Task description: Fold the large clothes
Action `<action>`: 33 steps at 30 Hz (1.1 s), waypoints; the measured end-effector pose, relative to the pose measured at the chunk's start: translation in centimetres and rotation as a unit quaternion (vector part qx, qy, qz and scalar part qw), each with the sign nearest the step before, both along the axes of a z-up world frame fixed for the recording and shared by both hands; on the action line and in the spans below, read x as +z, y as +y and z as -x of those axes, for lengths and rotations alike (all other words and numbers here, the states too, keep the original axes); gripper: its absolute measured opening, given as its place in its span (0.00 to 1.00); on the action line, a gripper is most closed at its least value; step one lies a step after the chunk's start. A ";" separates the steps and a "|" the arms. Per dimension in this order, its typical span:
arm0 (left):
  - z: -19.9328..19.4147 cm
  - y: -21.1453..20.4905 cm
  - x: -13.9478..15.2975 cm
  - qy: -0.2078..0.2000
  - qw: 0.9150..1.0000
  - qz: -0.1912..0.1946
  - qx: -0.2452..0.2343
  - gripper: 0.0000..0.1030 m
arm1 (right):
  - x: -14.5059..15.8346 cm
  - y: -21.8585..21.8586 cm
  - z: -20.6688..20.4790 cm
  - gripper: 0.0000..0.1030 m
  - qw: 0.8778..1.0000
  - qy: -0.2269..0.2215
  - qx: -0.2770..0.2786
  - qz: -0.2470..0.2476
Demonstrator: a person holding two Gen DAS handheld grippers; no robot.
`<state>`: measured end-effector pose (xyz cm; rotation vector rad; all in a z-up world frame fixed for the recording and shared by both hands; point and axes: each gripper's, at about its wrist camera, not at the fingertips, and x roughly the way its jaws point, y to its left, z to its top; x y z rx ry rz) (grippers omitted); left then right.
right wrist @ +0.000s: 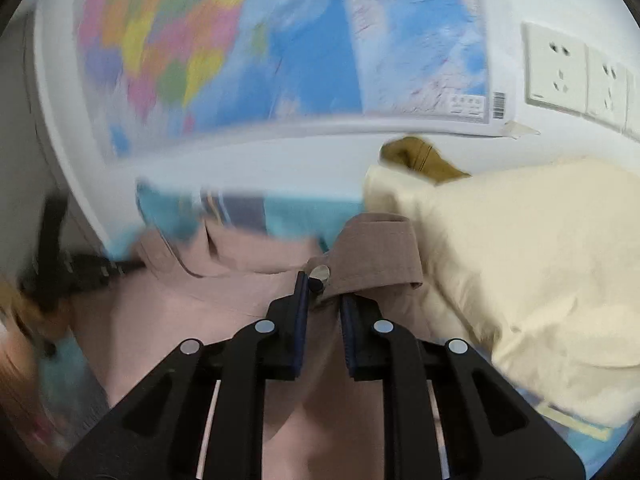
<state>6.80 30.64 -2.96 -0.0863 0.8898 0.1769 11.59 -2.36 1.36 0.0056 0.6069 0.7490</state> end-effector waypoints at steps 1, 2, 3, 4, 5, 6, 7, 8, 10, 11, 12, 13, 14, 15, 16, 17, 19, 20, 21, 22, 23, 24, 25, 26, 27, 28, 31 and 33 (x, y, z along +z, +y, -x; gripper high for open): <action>0.0 0.3 0.3 -0.007 1.000 -0.011 0.010 0.03 | -0.2 0.3 -0.8 0.15 1.000 0.014 -0.005 -0.009; -0.2 0.6 0.5 -0.013 1.000 -0.020 0.016 0.03 | -0.8 0.7 -1.4 0.15 1.000 0.020 -0.008 -0.002; -0.5 1.0 0.3 -0.010 1.000 -0.020 0.021 0.03 | -1.8 1.6 -1.9 0.15 0.999 0.023 -0.010 0.025; -0.7 1.3 0.0 -0.004 1.000 -0.017 0.025 0.03 | -2.8 2.2 -2.3 0.15 0.998 0.024 -0.014 0.047; -1.0 1.7 -0.9 0.009 0.999 -0.020 0.028 0.04 | -3.8 3.1 -2.7 0.15 0.997 0.030 -0.013 0.069; -1.1 1.7 -1.4 0.015 0.999 -0.030 0.033 0.06 | -5.1 4.0 -3.2 0.15 0.995 0.040 -0.005 0.093; -1.3 2.1 -2.3 0.028 0.998 -0.039 0.045 0.06 | -6.0 4.4 -3.5 0.16 0.994 0.045 -0.009 0.104; -1.5 2.7 -2.6 0.036 0.998 -0.037 0.048 0.07 | -6.5 4.6 -3.6 0.15 0.993 0.049 -0.008 0.105; -1.3 3.7 -3.5 0.040 0.997 -0.041 0.058 0.26 | -6.9 4.2 -3.9 0.16 0.992 0.062 -0.007 0.107; -1.0 4.3 -3.7 0.039 0.996 -0.038 0.069 0.32 | -6.9 3.7 -3.9 0.17 0.993 0.068 -0.007 0.098; -0.8 4.8 -3.8 0.037 0.996 -0.034 0.077 0.41 | -6.8 3.2 -3.9 0.22 0.993 0.080 -0.003 0.089; -0.3 5.5 -3.7 0.032 0.996 -0.019 0.083 0.42 | -6.6 2.9 -3.9 0.29 0.993 0.086 0.002 0.083; 0.4 5.9 -3.3 0.022 0.996 -0.002 0.083 0.42 | -6.2 2.4 -3.4 0.33 0.994 0.086 0.003 0.072; 1.2 6.1 -3.0 0.010 0.997 0.007 0.081 0.43 | -5.9 1.8 -2.9 0.42 0.995 0.084 0.006 0.062; 2.1 6.1 -2.4 -0.003 0.997 0.011 0.078 0.52 | -5.4 1.0 -1.8 0.52 0.996 0.077 0.010 0.052; 3.8 6.2 -1.6 -0.020 0.997 0.012 0.072 0.60 | -5.0 0.0 -0.8 0.57 0.997 0.067 0.011 0.043; 6.0 6.3 -0.6 -0.045 0.997 0.012 0.064 0.75 | -4.0 -2.4 1.7 0.75 0.999 0.045 0.014 0.021; 7.7 6.3 -0.1 -0.059 0.996 0.009 0.060 0.76 | -3.9 -4.1 3.2 0.79 0.999 0.042 0.013 0.010; 9.2 6.3 0.2 -0.065 0.996 0.009 0.054 0.79 | -3.9 -5.2 4.0 0.82 0.999 0.042 0.011 0.005; 10.6 6.2 0.2 -0.067 0.997 0.016 0.046 0.83 | -4.2 -6.5 5.0 0.82 0.999 0.046 0.010 0.000; 11.4 6.1 0.1 -0.067 0.997 0.021 0.041 0.84 | -4.6 -7.2 5.6 0.82 0.999 0.051 0.009 -0.004; 12.3 5.9 -0.1 -0.067 0.997 0.021 0.035 0.85 | -5.5 -8.5 6.4 0.83 0.998 0.065 0.006 -0.006; 13.3 5.5 -0.3 -0.068 0.997 0.017 0.029 0.87 | -6.1 -9.1 6.8 0.83 0.997 0.075 0.005 -0.009; 14.2 5.0 -1.0 -0.064 0.998 0.016 0.019 0.89 | -6.9 -9.7 7.1 0.84 0.996 0.088 0.006 -0.013; 14.4 4.7 -1.5 -0.058 0.998 0.021 0.012 0.92 | -7.8 -10.0 7.4 0.84 0.994 0.104 0.010 -0.014; 14.8 4.4 -2.2 -0.053 0.998 0.031 0.004 0.92 | -8.6 -10.4 7.8 0.84 0.993 0.115 0.015 -0.017; 14.6 3.5 -4.5 -0.031 0.998 0.060 -0.014 0.92 | -10.6 -9.8 8.3 0.86 0.991 0.130 0.030 -0.013; 14.2 2.8 -5.5 -0.024 0.997 0.067 -0.018 0.87 | -10.0 -9.3 8.5 0.69 0.992 0.120 0.041 -0.017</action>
